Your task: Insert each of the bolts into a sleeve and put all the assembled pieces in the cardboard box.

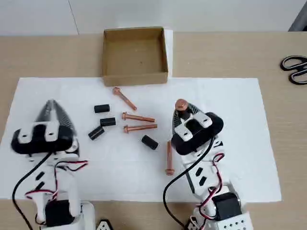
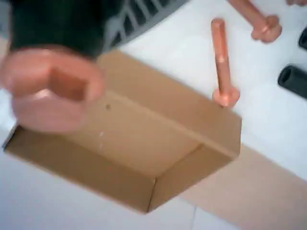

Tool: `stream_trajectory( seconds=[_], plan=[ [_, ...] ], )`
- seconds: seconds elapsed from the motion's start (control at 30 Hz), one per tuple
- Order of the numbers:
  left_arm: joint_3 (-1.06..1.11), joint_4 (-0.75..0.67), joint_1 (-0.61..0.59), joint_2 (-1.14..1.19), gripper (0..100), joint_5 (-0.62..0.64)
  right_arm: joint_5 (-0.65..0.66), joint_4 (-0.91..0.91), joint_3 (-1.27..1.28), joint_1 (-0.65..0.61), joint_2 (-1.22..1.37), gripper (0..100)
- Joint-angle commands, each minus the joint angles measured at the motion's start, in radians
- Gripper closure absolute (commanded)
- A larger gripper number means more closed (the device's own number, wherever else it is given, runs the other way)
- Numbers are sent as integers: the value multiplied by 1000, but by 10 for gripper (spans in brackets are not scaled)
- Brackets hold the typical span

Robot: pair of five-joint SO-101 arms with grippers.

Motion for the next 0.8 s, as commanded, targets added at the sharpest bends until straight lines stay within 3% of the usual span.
stream_trajectory(
  seconds=[0.0,0.2,0.43,0.77],
  plan=[
    [18,5,-63,-11,994,-2,9,-47,-229,25,183,995],
    [54,6,-120,-11,994,-2,3,-84,-512,94,664,995],
    [136,6,-120,-11,994,-6,8,-354,-769,28,1173,995],
    [174,2,-120,-11,994,-6,5,-363,-1428,4,1857,995]
  ],
)
